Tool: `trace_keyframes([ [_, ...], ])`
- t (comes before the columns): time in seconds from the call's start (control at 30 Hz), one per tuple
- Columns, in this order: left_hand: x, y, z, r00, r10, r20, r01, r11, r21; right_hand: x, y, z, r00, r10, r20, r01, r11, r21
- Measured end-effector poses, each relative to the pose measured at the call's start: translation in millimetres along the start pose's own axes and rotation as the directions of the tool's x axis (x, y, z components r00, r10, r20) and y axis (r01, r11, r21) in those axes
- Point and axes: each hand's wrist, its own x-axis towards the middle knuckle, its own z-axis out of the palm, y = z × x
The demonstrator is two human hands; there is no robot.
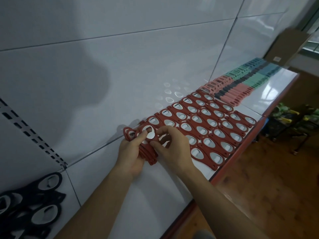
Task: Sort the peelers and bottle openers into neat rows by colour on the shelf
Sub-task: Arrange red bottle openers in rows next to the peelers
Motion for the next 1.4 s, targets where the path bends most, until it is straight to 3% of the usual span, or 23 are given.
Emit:
trace_keyframes([
  [0.13, -6.4, -7.9, 6.0, 0.997, -0.014, 0.07, 0.009, 0.998, 0.069, -13.2, 9.2, -17.6, 0.997, 0.044, -0.063, -0.048, 0.997, -0.059],
  [0.27, -7.7, -11.5, 9.8, 0.996, -0.025, 0.088, 0.02, 0.998, 0.054, -23.3, 13.5, -38.6, 0.97, 0.193, -0.146, -0.182, 0.98, 0.084],
  [0.37, -7.5, -12.6, 9.1, 0.996, -0.041, 0.077, 0.039, 0.999, 0.029, -22.9, 21.3, -52.9, 0.948, 0.246, -0.2, -0.235, 0.969, 0.078],
  [0.6, -6.6, -13.3, 10.6, 0.994, -0.065, 0.092, 0.063, 0.998, 0.017, -18.9, 20.6, -54.3, 0.953, 0.291, -0.079, -0.279, 0.95, 0.141],
  [0.73, -8.1, -11.8, 10.7, 0.991, -0.073, 0.108, 0.075, 0.997, -0.013, -16.9, 19.8, -52.3, 0.991, 0.134, 0.007, -0.133, 0.978, 0.161],
  [0.8, -8.3, -10.6, 9.4, 0.991, -0.072, 0.117, 0.075, 0.997, -0.022, -19.4, 22.0, -48.6, 0.995, 0.063, 0.083, -0.071, 0.994, 0.087],
  [0.9, -7.1, -10.2, 8.1, 0.99, -0.074, 0.124, 0.078, 0.997, -0.029, -25.6, 30.9, -44.9, 0.99, -0.012, 0.141, 0.04, 0.981, -0.191],
  [0.97, -7.1, -10.5, 8.7, 0.99, -0.067, 0.12, 0.071, 0.997, -0.033, -28.9, 33.1, -47.5, 0.986, -0.043, 0.16, 0.087, 0.956, -0.281],
  [1.07, -7.7, -10.1, 9.6, 0.991, -0.061, 0.117, 0.066, 0.997, -0.036, -32.7, 30.5, -47.5, 0.987, -0.103, 0.121, 0.137, 0.938, -0.319],
  [1.17, -7.9, -9.2, 9.6, 0.991, -0.065, 0.116, 0.07, 0.997, -0.034, -38.5, 23.5, -43.0, 0.996, -0.077, 0.033, 0.084, 0.924, -0.374],
  [1.4, -9.8, -7.0, 7.8, 0.985, -0.074, 0.157, 0.092, 0.99, -0.111, -36.7, 27.1, -35.6, 0.987, -0.041, 0.154, 0.106, 0.89, -0.443],
])
